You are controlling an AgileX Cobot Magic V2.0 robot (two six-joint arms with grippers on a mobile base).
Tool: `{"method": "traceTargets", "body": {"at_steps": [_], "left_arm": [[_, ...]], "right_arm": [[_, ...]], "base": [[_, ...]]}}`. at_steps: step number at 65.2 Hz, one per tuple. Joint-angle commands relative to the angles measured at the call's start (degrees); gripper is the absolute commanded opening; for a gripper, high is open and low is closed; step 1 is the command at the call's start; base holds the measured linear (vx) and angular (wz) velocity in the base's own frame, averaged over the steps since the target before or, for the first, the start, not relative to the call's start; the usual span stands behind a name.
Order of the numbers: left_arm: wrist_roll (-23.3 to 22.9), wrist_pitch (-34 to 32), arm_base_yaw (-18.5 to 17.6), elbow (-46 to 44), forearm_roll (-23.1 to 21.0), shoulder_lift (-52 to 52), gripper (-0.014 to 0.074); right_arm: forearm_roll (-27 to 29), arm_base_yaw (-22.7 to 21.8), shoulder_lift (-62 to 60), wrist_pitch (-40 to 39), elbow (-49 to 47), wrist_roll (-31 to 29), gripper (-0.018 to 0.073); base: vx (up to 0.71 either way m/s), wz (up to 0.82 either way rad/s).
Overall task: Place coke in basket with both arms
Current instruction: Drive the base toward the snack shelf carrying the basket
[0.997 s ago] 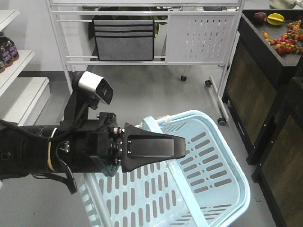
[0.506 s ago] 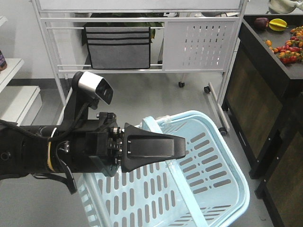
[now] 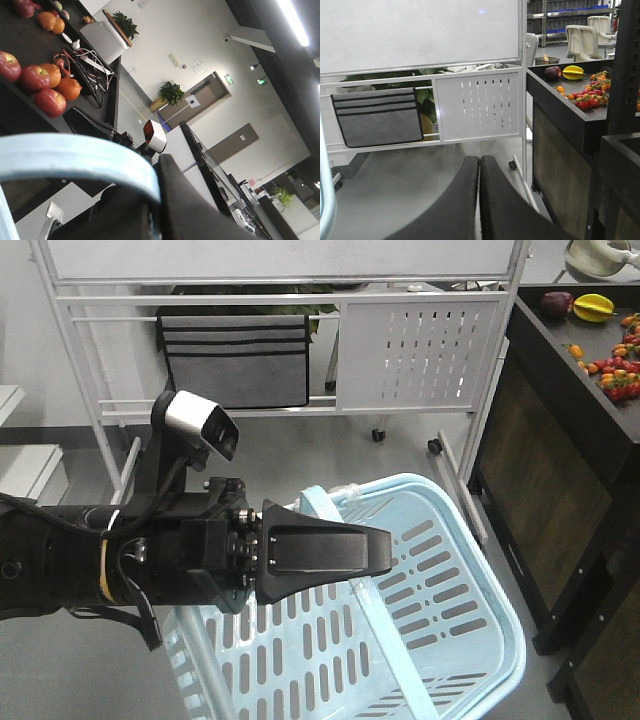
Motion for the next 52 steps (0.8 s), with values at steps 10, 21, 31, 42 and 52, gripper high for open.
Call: {"method": "traceTargets", "body": {"at_steps": [10,21,31,42,52], "left_arm": [[0.38,-12.25,-0.22,-1.89,-4.69,-1.94,-0.0008],[0.38,-12.25,-0.22,-1.89,-4.69,-1.94,-0.0008],[0.38,-12.25,-0.22,-1.89,-4.69,-1.94,-0.0008],[0.38,-12.25,-0.22,-1.89,-4.69,-1.94,-0.0008],[0.38,-12.25,-0.22,-1.89,-4.69,-1.94,-0.0008]], "right_arm": [[-0.71,-0.10,-0.98,-4.12,0.62,-0.40,-0.0005],[-0.71,-0.10,-0.98,-4.12,0.62,-0.40,-0.0005],[-0.71,-0.10,-0.98,-4.12,0.62,-0.40,-0.0005],[-0.71,-0.10,-0.98,-4.12,0.62,-0.40,-0.0005],[-0.71,-0.10,-0.98,-4.12,0.62,-0.40,-0.0005]], "base": [[0.28,-0.08],[0.29,-0.09],[0.29,-0.08],[0.28,-0.03],[0.28,0.05]]}}
